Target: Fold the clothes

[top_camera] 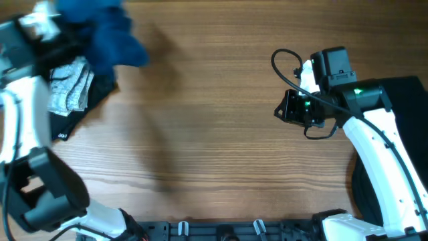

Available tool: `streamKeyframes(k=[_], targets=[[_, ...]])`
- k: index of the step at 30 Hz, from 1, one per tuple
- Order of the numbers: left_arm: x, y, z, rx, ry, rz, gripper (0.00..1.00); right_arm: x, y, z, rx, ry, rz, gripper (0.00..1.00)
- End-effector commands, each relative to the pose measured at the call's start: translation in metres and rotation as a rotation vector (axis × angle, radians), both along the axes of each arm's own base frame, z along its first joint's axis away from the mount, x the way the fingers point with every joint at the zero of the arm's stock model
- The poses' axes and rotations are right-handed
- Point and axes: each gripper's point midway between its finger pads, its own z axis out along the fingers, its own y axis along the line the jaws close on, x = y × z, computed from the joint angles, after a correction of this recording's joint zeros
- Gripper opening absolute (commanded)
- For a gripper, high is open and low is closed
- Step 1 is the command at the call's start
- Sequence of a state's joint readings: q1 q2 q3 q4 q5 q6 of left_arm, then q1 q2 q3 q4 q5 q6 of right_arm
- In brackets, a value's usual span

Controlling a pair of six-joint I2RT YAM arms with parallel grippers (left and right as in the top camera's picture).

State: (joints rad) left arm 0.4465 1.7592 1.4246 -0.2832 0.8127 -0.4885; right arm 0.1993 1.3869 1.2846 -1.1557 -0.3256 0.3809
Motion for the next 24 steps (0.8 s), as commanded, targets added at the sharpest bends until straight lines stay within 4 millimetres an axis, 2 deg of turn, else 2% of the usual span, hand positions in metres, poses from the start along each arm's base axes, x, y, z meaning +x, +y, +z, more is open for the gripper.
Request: streamKeyframes(k=[1,2,4,5,6,7,8,11,15,16,18,20,21,23,24], targets=[[-0.023,0.096,0.005,0.078,-0.028,0.195,0.04,-0.001,0.003,0.000,0.023,0.023,-0.030,0.22],[-0.031,0.119,-0.004,0.101,-0.003,0.249,0.04,-0.001,0.003,0.000,0.023,0.023,-0.030,0.21],[-0.043,0.146,-0.022,0.125,0.049,0.309,0.04,-0.001,0.003,0.000,0.023,0.025,-0.030,0.20],[-0.055,0.164,-0.037,0.125,0.109,0.366,0.05,-0.002,0.003,-0.001,0.022,0.028,-0.030,0.19],[-0.065,0.177,-0.048,0.120,0.155,0.410,0.25,-0.003,0.003,-0.001,0.021,0.030,-0.030,0.19],[-0.076,0.186,-0.056,0.106,0.196,0.443,0.79,-0.004,0.003,-0.001,0.021,0.034,-0.030,0.18],[-0.082,0.190,-0.059,0.093,0.214,0.457,1.00,-0.004,0.003,-0.001,0.020,0.038,-0.030,0.18],[-0.107,0.199,-0.063,0.048,0.272,0.501,1.00,-0.004,0.002,-0.001,0.019,0.037,-0.027,0.18],[-0.162,0.217,-0.053,-0.008,0.368,0.643,1.00,-0.006,0.002,-0.002,0.016,0.038,-0.019,0.18],[-0.183,0.221,-0.044,-0.026,0.386,0.698,1.00,-0.006,0.002,-0.001,0.012,0.031,-0.001,0.18],[-0.200,0.219,-0.025,-0.044,0.370,0.742,1.00,-0.004,0.002,-0.001,0.005,0.015,0.024,0.17],[-0.199,0.205,0.002,-0.039,0.295,0.703,1.00,0.000,0.003,0.002,0.001,-0.015,0.048,0.17],[-0.195,0.191,0.022,-0.008,0.234,0.648,1.00,0.003,0.003,0.007,0.001,-0.035,0.058,0.17],[-0.188,0.160,0.059,0.089,0.126,0.542,1.00,0.010,0.005,0.023,0.008,-0.095,0.066,0.17],[-0.183,0.132,0.081,0.167,0.057,0.454,1.00,0.015,0.006,0.037,0.017,-0.148,0.067,0.18]])
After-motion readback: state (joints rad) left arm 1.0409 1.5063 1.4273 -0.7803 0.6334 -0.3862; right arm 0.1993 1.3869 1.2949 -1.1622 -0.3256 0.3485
